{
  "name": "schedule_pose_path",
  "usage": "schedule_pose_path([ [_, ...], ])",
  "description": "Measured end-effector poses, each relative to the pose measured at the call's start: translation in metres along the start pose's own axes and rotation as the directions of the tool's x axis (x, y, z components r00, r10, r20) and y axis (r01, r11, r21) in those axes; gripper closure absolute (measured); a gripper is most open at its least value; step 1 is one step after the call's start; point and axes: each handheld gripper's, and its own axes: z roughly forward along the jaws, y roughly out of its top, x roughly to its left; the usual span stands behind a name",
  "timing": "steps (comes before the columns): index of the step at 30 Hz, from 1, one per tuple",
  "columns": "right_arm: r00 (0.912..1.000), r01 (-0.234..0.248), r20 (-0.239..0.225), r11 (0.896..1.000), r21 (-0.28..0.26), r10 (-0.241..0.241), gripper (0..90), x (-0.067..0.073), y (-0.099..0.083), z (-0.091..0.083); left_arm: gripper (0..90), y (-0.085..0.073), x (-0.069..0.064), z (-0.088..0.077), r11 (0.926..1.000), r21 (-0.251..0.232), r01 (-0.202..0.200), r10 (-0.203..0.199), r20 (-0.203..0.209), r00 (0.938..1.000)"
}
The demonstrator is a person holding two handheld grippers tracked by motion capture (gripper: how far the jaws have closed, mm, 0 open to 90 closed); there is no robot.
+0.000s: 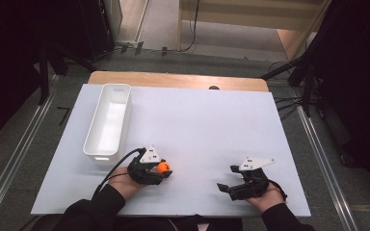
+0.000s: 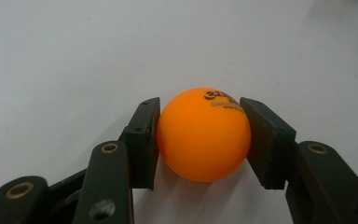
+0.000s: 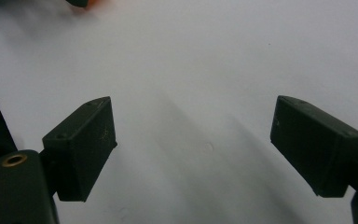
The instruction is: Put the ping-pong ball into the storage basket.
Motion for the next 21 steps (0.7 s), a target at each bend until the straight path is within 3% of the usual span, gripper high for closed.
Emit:
schedule_pose_path([
  [13, 0.9999, -0.016, 0.005, 1.000, -0.003, 0.016, 12.6, 0.001, -0.004, -0.004, 50.7, 0.008, 0.000, -0.004, 1.0000, -0.004, 0.007, -0.007, 0.021, 0.9998],
  [16, 0.9999, -0.013, 0.005, 1.000, -0.002, 0.013, 12.6, 0.001, -0.003, -0.003, 50.8, 0.011, -0.001, -0.005, 0.9995, -0.007, 0.031, -0.031, 0.040, 0.9987],
  [21, 1.0000, -0.008, 0.002, 1.000, -0.003, 0.008, 12.6, 0.000, -0.003, -0.002, 50.8, 0.016, -0.002, -0.011, 0.9999, -0.004, 0.016, -0.016, 0.027, 0.9995],
])
